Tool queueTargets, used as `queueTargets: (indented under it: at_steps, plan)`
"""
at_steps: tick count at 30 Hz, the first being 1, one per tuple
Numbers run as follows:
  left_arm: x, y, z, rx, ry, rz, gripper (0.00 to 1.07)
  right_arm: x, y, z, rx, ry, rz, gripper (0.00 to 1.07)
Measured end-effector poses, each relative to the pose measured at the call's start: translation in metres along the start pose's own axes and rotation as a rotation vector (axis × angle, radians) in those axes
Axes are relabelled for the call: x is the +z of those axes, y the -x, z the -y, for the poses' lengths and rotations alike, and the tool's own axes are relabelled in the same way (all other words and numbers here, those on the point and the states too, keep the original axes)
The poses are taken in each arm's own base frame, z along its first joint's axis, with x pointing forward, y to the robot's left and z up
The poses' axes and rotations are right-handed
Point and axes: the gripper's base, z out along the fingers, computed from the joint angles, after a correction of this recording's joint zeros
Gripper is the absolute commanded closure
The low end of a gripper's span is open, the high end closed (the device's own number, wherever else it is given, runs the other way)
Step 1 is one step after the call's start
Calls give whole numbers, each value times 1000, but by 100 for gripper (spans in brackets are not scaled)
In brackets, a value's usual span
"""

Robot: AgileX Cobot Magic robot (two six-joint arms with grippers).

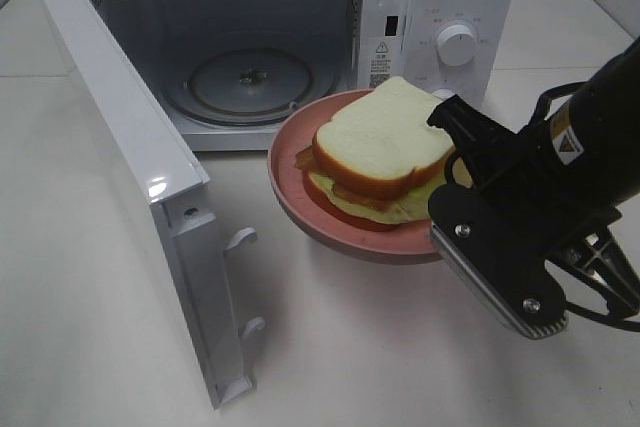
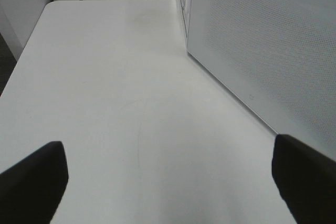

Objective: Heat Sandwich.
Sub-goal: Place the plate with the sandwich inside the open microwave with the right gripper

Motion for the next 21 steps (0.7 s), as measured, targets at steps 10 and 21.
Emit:
queueTargets:
  at_steps: [10, 21]
  plan:
    - [0, 0, 0, 0, 0, 0, 3, 18, 4, 6, 8, 17, 26, 107]
    - [0, 0, 0, 0, 0, 0, 3, 33, 8, 40, 0, 9, 39, 107]
